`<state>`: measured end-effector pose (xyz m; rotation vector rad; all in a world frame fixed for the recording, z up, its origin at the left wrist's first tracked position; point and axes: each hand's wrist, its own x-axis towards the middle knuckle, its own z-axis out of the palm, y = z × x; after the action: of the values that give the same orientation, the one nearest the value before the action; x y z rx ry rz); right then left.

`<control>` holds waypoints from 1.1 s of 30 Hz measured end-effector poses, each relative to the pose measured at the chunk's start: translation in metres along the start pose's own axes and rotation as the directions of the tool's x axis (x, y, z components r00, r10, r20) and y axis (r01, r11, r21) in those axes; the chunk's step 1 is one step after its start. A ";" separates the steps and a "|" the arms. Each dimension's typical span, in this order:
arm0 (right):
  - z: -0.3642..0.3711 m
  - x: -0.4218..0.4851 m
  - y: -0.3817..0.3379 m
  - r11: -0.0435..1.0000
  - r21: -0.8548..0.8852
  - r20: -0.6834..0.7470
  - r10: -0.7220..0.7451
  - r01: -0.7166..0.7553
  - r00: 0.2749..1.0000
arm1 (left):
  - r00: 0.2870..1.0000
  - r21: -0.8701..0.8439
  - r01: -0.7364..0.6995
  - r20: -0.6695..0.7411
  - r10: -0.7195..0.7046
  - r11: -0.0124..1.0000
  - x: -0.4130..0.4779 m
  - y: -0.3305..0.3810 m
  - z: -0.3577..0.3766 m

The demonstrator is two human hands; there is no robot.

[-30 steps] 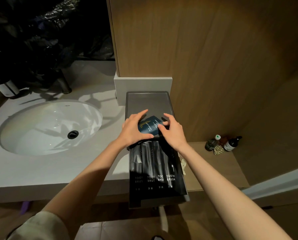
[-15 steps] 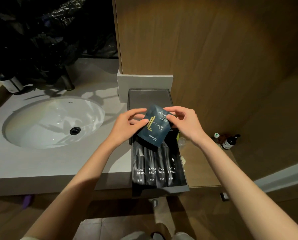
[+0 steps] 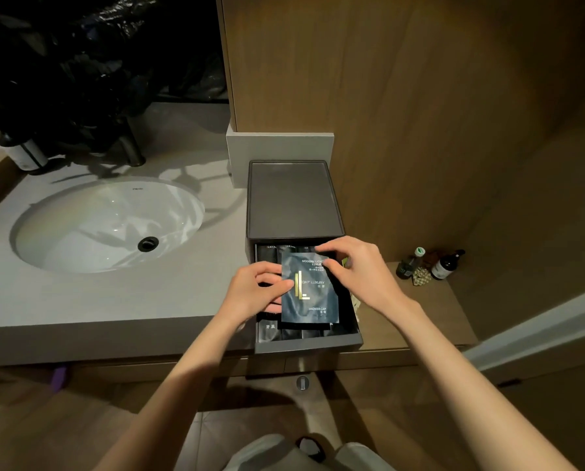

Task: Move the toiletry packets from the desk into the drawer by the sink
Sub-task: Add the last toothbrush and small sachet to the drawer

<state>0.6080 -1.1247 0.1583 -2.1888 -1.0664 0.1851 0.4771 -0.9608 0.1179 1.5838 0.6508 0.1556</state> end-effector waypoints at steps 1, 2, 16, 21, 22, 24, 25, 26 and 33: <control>0.000 -0.004 0.003 1.000 0.020 0.018 0.018 -0.018 1.000 | 1.000 0.016 0.008 -0.008 -0.007 1.000 0.000 -0.003 0.001; -0.001 -0.009 0.006 0.999 0.035 0.029 0.035 -0.036 0.999 | 1.000 0.048 0.009 -0.016 -0.008 0.999 0.000 -0.006 0.003; 0.016 -0.064 0.037 0.969 0.022 0.066 0.242 -0.244 0.968 | 0.999 0.281 0.049 -0.035 -0.040 0.958 0.001 -0.024 0.046; 0.020 -0.067 0.040 0.970 0.010 0.075 0.243 -0.244 0.967 | 0.994 0.409 -0.036 -0.079 0.075 0.912 -0.003 -0.031 0.048; 0.019 -0.068 0.040 0.971 0.007 0.081 0.236 -0.238 0.968 | 0.991 0.451 -0.062 -0.078 0.108 0.890 -0.004 -0.031 0.048; 0.017 -0.068 0.039 0.976 -0.002 0.091 0.217 -0.218 0.972 | 0.979 0.548 -0.119 -0.073 0.189 0.828 -0.007 -0.031 0.047; 0.015 -0.068 0.038 0.980 -0.016 0.088 0.201 -0.201 0.976 | 0.969 0.601 -0.154 -0.064 0.239 0.784 -0.009 -0.030 0.046; 0.014 -0.069 0.038 0.983 -0.036 0.084 0.182 -0.180 0.980 | 0.956 0.639 -0.188 -0.054 0.288 0.745 -0.011 -0.029 0.044; 0.011 -0.081 0.030 0.989 -0.137 0.236 -0.023 0.057 0.971 | 0.898 0.685 -0.362 0.073 0.435 0.633 -0.042 -0.034 0.013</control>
<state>0.5703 -1.1918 0.1178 -2.3132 -1.2877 0.3666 0.4378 -0.9935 0.0955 2.4629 0.4296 0.3585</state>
